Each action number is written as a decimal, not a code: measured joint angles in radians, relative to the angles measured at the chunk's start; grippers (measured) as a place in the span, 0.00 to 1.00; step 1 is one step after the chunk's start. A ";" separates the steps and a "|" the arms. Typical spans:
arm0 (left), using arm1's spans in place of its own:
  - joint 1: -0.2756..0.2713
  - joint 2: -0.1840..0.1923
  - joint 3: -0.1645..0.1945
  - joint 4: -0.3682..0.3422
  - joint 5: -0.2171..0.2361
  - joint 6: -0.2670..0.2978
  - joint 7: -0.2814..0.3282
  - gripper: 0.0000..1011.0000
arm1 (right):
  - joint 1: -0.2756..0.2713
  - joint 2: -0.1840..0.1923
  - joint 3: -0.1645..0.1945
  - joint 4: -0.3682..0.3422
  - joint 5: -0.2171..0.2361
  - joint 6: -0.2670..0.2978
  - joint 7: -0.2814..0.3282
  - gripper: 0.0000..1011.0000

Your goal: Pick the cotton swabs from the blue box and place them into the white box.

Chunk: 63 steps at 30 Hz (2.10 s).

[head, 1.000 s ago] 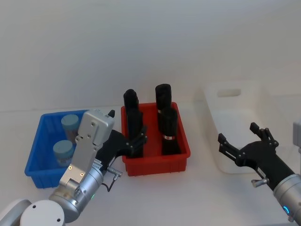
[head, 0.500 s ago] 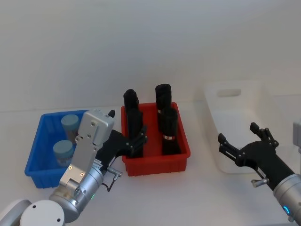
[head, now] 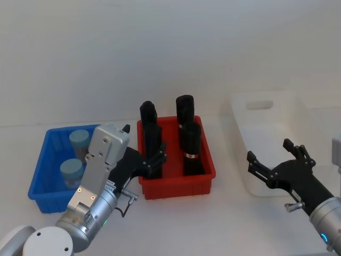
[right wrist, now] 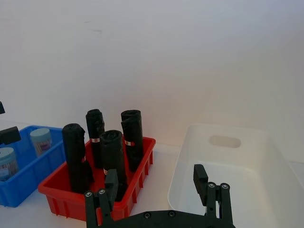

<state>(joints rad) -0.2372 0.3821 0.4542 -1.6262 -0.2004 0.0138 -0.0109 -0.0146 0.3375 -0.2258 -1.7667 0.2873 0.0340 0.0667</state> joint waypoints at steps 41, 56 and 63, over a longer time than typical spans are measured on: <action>-0.005 0.002 -0.012 0.017 -0.010 -0.001 -0.003 0.99 | 0.000 0.000 0.000 0.000 0.000 0.000 0.000 0.99; -0.023 0.014 -0.056 0.065 -0.065 0.043 0.021 0.99 | 0.000 0.000 0.000 0.000 0.000 0.000 0.000 0.99; -0.030 0.022 -0.084 0.099 -0.113 0.074 0.045 0.99 | 0.000 0.000 0.000 0.000 0.000 0.000 0.000 0.99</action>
<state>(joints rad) -0.2670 0.4042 0.3703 -1.5272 -0.3137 0.0883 0.0342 -0.0146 0.3375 -0.2258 -1.7667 0.2873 0.0340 0.0668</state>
